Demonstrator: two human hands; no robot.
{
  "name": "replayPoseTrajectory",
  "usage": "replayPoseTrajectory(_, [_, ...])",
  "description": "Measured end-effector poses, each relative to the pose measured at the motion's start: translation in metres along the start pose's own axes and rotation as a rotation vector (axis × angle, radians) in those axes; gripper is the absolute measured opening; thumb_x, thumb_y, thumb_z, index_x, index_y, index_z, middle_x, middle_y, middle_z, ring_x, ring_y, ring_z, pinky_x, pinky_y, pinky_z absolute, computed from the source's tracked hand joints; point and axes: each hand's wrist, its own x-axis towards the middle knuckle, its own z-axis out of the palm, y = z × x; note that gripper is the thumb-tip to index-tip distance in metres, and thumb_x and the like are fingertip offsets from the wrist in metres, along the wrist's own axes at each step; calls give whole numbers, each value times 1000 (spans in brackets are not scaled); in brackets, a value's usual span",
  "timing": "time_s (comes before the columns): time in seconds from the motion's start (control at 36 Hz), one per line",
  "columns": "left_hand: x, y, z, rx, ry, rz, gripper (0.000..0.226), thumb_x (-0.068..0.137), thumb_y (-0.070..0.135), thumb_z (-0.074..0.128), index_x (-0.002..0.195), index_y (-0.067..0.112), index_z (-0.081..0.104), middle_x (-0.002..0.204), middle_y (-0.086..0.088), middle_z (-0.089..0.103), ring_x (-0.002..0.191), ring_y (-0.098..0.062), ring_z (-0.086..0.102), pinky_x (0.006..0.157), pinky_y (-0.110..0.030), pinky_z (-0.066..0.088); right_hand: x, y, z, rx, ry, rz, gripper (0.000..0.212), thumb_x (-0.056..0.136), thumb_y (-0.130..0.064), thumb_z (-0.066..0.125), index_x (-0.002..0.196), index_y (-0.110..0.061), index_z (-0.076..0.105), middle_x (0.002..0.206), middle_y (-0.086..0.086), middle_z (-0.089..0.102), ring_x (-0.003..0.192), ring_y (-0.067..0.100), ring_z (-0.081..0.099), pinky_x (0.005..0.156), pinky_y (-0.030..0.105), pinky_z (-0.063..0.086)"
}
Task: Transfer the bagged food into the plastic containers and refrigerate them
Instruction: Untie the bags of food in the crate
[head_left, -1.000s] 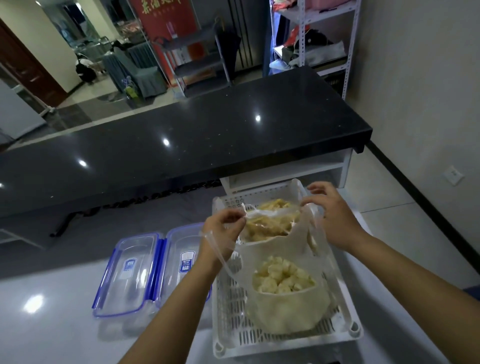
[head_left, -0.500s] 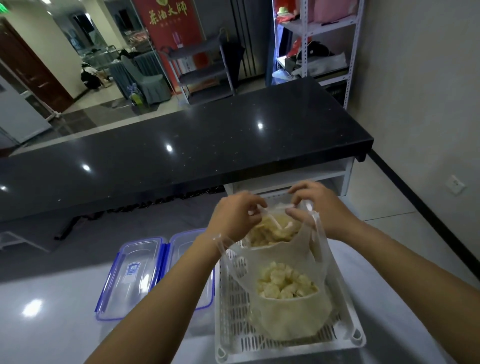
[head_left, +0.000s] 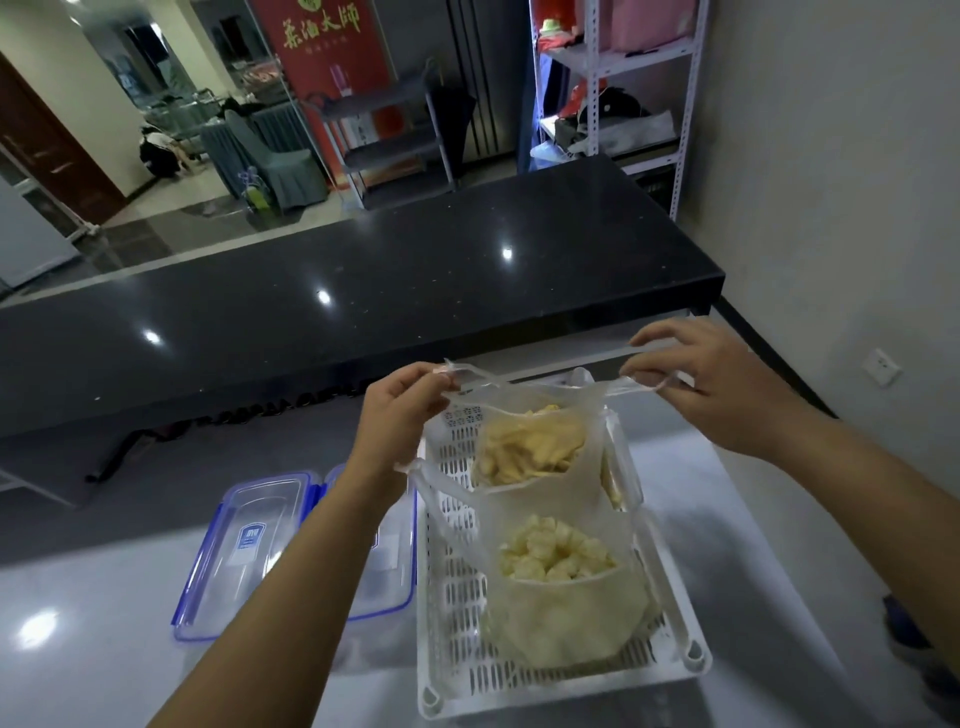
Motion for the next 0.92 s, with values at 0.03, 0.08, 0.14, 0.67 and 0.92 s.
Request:
replayPoseTrajectory(0.03, [1,3,0,-55,-32,-26,20,88,11,63,74,16,77,89,-11,74,98,-33,67,97,-44,52,1,2,-3,-18,42,-11,20,93,-14,64,107,-20,76,114,0,64,109,18,53,95,53,45])
replayPoseTrajectory(0.08, [2,10,-2,-190,-108,-93,16,79,18,61,72,13,74,87,-10,73,96,-29,67,99,-43,49,3,4,-6,-20,169,-4,21,92,-12,62,106,-16,76,108,3,67,102,22,57,87,52,50])
replayPoseTrajectory(0.14, [2,13,-4,-314,-240,-133,17,75,17,59,69,12,74,79,-8,73,88,-25,69,96,-41,50,7,2,-4,7,276,34,23,93,-13,59,108,-13,75,105,5,68,96,25,59,81,47,53])
replayPoseTrajectory(0.67, [-7,27,-3,-712,-272,-237,65,86,55,52,139,17,59,145,-9,57,123,-35,62,86,-45,57,48,-26,-11,1930,-79,638,53,90,-20,45,143,-17,49,133,26,60,113,35,66,85,54,56])
replayPoseTrajectory(0.92, [11,39,2,-543,-223,-218,64,94,64,42,136,19,62,151,-5,48,116,-37,66,82,-42,59,72,-28,-36,1711,-197,676,61,93,-55,50,143,-21,50,138,30,53,118,48,60,89,59,53])
